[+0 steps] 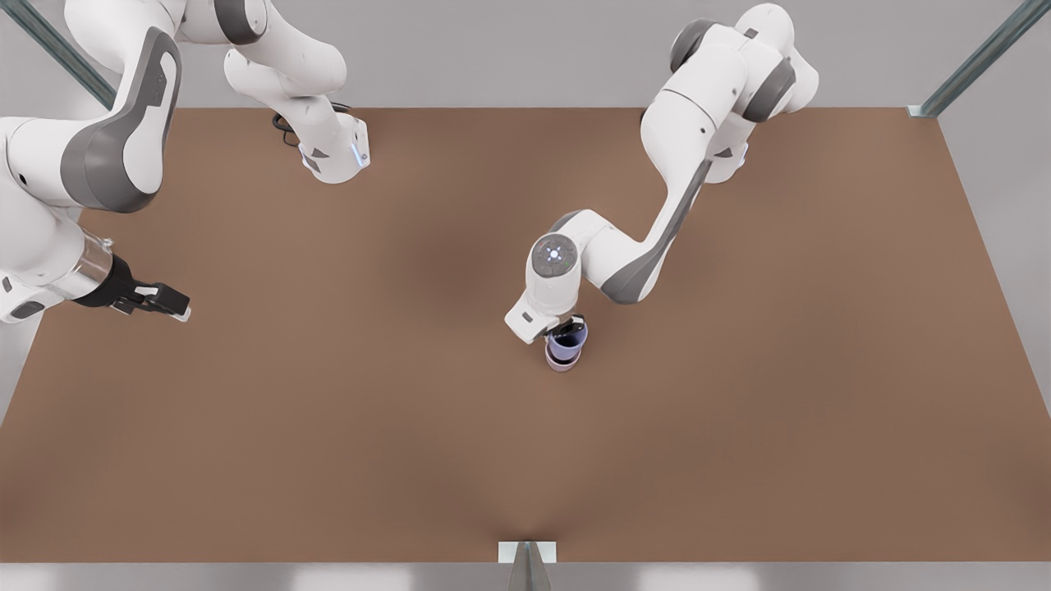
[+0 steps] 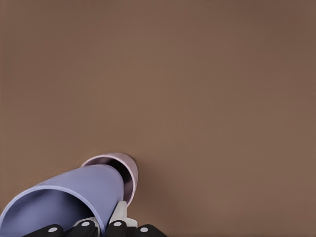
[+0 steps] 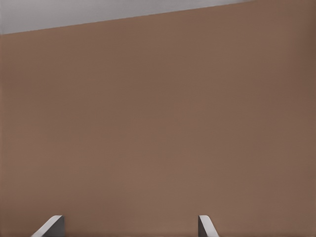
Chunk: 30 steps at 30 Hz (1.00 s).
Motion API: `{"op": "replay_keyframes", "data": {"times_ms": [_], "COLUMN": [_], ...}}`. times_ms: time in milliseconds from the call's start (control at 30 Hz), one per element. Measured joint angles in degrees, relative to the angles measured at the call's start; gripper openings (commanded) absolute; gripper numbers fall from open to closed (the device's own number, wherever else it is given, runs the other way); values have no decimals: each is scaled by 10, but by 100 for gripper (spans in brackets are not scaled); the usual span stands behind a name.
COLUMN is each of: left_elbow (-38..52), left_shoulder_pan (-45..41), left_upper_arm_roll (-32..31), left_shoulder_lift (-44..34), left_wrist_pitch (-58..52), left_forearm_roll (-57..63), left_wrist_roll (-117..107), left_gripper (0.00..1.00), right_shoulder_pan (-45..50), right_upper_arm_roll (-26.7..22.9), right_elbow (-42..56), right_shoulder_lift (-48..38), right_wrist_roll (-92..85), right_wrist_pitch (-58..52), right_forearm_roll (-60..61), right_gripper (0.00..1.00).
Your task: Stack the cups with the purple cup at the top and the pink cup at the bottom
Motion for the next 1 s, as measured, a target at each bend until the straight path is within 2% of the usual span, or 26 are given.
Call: {"op": "replay_keyframes", "data": {"times_ms": [367,433,733,800,933,1000], "left_elbow": [0,0,0,0,0,0], "left_shoulder_pan": [0,0,1,1,1,1], "left_upper_arm_roll": [0,0,0,0,0,0], "left_shoulder_lift": [14,15,18,18,17,16], "left_wrist_pitch": [1,1,1,2,2,2], "left_forearm_roll": [-4,-4,-5,-4,-4,-4], "left_wrist_roll": [-17,-18,-21,-22,-22,-22], "left_gripper": [21,30,32,38,40,44], "right_shoulder_pan": [-2,-3,-2,-3,-2,-2], "right_upper_arm_roll": [-1,-1,-1,-1,-1,-1], "right_elbow": [0,0,1,1,1,1], "right_shoulder_lift": [-1,0,3,4,4,4], "right_wrist_roll": [-2,-3,-3,-4,-4,-4], "right_wrist_pitch": [-1,0,6,8,11,12], "right_forearm_roll": [19,19,20,20,20,20], "right_gripper": [100,100,100,100,100,100]}}
